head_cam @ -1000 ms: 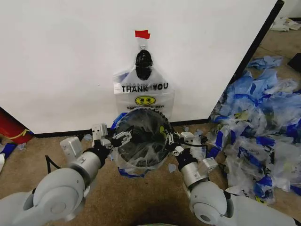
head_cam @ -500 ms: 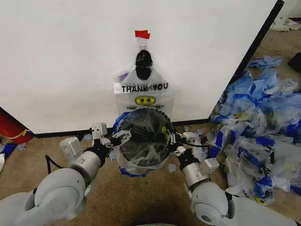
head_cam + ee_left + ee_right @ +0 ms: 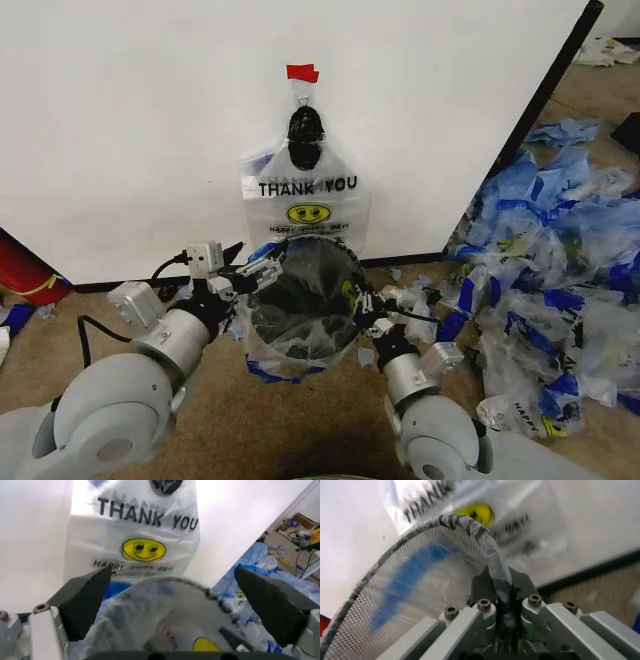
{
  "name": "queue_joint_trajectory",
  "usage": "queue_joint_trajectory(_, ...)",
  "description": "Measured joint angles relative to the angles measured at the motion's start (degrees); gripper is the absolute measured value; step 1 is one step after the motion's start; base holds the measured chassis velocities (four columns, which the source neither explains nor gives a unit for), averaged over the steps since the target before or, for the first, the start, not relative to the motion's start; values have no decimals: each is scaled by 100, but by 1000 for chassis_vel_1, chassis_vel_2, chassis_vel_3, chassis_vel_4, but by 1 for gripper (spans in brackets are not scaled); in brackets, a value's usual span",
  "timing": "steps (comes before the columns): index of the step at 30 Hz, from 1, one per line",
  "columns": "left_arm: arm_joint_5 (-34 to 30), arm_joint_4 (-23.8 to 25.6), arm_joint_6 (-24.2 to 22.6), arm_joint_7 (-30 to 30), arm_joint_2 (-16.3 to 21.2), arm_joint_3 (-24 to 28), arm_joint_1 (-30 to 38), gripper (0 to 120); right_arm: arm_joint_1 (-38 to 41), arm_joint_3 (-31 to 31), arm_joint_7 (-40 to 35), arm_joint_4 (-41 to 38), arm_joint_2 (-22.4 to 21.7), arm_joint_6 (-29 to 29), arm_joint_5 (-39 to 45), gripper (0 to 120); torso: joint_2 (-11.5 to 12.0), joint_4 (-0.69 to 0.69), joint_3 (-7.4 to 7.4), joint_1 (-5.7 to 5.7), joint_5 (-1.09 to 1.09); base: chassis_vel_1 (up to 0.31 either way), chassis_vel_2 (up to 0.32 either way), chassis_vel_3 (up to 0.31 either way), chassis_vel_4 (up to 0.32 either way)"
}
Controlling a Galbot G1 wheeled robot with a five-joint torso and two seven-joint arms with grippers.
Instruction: Pick up the garbage bag from the wall and place it over the trash bin.
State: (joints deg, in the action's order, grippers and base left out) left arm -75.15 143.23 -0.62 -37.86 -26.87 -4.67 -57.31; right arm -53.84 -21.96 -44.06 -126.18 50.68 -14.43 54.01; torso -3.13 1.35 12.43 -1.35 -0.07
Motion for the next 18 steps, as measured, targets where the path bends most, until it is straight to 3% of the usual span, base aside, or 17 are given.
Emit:
queue_joint_trajectory(6, 100, -14, 18, 33, -70, -5, -117, 97, -13, -112, -116, 288, 312, 103, 451, 1, 0, 0, 0, 0, 1, 0, 0, 0, 0)
queue_joint_trajectory(18, 211, -75, 77, 45, -174, -57, -351, 97, -95, -421, 95, 1185, 588, 40, 410, 1, 0, 0, 0, 0, 1, 0, 0, 0, 0)
